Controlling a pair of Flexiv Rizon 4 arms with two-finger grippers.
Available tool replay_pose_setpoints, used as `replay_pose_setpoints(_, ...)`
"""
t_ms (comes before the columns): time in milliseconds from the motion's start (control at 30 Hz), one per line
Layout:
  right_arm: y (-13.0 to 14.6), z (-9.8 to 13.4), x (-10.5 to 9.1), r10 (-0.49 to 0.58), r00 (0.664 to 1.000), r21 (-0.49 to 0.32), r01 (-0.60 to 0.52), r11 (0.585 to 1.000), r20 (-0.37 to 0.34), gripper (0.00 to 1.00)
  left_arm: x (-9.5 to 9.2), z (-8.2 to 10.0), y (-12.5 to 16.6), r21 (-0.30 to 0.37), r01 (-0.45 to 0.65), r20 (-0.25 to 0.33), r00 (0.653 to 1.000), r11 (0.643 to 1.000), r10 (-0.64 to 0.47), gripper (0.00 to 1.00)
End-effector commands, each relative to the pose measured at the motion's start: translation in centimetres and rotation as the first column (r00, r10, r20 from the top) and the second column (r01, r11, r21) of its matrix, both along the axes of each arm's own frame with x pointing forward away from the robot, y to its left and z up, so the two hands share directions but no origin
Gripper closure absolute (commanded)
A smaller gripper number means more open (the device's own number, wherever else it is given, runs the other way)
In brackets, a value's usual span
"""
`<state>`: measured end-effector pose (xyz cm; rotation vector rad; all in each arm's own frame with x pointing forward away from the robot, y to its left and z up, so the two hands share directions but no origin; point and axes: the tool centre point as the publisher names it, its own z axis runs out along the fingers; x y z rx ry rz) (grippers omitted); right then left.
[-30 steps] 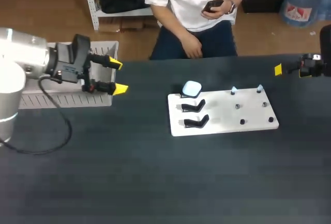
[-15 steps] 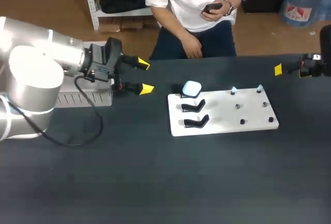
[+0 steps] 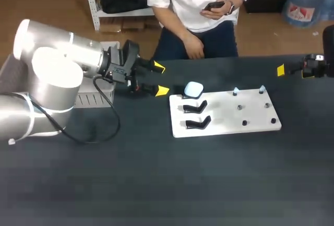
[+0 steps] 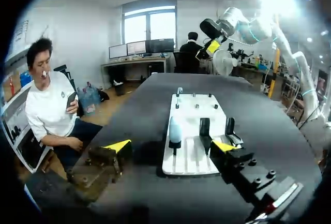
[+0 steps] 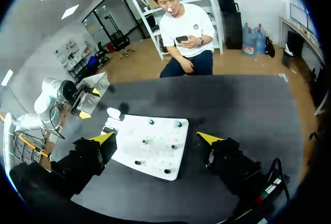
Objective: Pick up each earbud case from the left stands, insert the matching earbuds, close the lid, and place the case in the box.
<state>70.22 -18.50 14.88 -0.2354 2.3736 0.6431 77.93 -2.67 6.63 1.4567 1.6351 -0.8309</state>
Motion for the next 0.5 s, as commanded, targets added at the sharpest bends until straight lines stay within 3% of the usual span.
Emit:
replay_pose_setpoints(33, -0.01, 0.01, -0.01, 0.000, 1.000, 0.000, 0.000, 1.000, 0.000, 0.00, -0.10, -0.02, -0.02, 0.000, -0.004, 0.002, 1.000, 1.000, 0.004, 0.00)
replay_pose_setpoints(500, -0.01, 0.01, -0.01, 0.000, 1.000, 0.000, 0.000, 1.000, 0.000, 0.00, -0.17, -0.10, -0.16, -0.003, -0.002, 0.006, 1.000, 1.000, 0.002, 0.00)
